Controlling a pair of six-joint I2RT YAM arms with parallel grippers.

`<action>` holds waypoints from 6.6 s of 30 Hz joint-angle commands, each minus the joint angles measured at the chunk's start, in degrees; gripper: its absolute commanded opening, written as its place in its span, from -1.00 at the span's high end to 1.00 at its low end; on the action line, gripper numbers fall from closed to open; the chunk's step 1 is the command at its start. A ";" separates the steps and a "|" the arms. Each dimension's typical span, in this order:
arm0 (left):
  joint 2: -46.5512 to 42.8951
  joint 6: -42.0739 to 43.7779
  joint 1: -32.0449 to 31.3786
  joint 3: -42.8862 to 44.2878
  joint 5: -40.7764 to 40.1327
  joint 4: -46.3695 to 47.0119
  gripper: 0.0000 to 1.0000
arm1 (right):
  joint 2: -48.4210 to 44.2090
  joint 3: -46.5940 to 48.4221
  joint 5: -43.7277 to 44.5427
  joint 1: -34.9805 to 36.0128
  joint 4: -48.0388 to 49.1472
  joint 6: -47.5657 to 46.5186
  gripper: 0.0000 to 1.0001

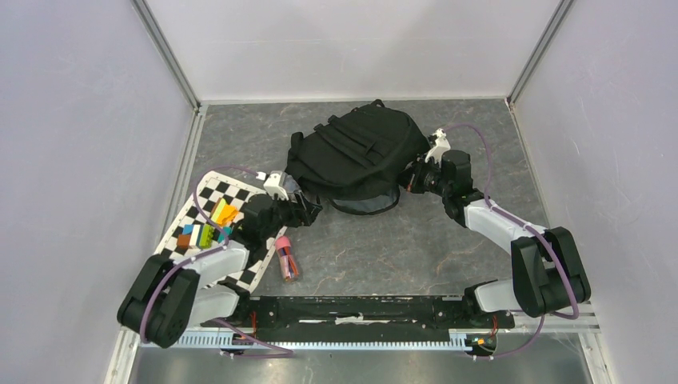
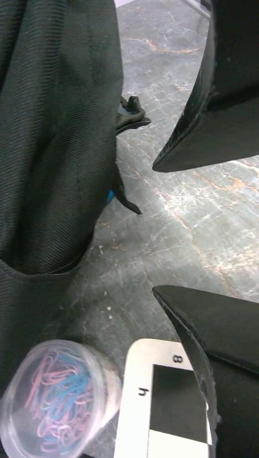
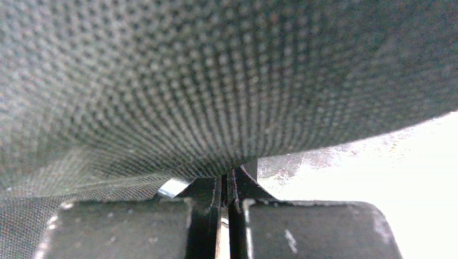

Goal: Pack the student bag
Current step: Zip the student bag at the center of the board.

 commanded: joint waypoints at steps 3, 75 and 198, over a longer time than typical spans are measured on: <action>7.65 -2.56 -0.49 0.53 -0.51 17.37 -0.43 | -1.71 2.53 -0.11 -0.07 2.06 1.32 1.00; -5.17 -1.63 -2.78 48.34 16.61 -28.57 0.96 | -14.65 18.94 10.35 0.69 4.90 26.35 1.00; 4.98 15.84 1.45 53.80 11.50 -25.53 0.96 | 2.44 31.91 39.81 34.49 21.31 -47.49 1.00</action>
